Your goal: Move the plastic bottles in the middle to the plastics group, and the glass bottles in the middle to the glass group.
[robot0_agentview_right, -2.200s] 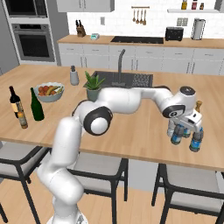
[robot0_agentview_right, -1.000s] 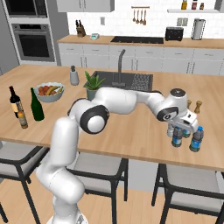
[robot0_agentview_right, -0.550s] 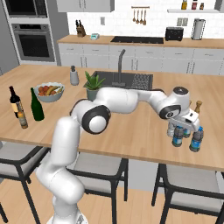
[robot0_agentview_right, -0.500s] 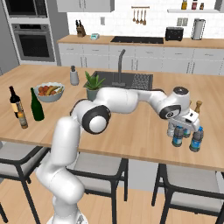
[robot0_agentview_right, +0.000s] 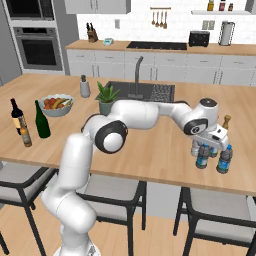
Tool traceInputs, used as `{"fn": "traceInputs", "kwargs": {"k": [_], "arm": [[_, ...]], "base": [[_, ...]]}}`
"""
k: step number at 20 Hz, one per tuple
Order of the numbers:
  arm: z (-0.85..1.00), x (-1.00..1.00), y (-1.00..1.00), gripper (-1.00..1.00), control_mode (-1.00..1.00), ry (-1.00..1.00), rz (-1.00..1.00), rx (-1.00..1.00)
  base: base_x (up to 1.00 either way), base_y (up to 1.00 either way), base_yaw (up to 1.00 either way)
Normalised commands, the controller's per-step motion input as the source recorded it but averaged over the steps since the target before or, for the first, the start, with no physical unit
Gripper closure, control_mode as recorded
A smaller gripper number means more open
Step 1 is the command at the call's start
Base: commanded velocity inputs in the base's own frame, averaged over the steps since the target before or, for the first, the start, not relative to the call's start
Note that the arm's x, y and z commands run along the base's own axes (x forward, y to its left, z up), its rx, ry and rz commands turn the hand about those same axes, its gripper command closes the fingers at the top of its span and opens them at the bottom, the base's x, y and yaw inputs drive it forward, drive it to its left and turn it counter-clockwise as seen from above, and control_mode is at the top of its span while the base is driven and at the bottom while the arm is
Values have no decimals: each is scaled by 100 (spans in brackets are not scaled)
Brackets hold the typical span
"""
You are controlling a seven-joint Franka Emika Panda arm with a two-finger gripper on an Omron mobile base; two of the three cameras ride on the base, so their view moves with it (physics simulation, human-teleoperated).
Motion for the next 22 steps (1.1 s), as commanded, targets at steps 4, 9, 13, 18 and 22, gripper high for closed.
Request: {"fn": "traceInputs", "kwargs": {"k": [4, 9, 13, 18, 22], "arm": [[0, 0, 0, -100, -100, 0, 0, 0], [0, -1, 0, -100, -100, 0, 0, 0], [0, -10, 0, -100, -100, 0, 0, 0], [2, -13, 0, -100, -100, -5, 0, 1], [29, -60, 5, -100, -100, -12, 0, 3]], "base": [[0, 0, 0], [0, 0, 0], [0, 0, 0], [0, 0, 0], [0, 0, 0]]}}
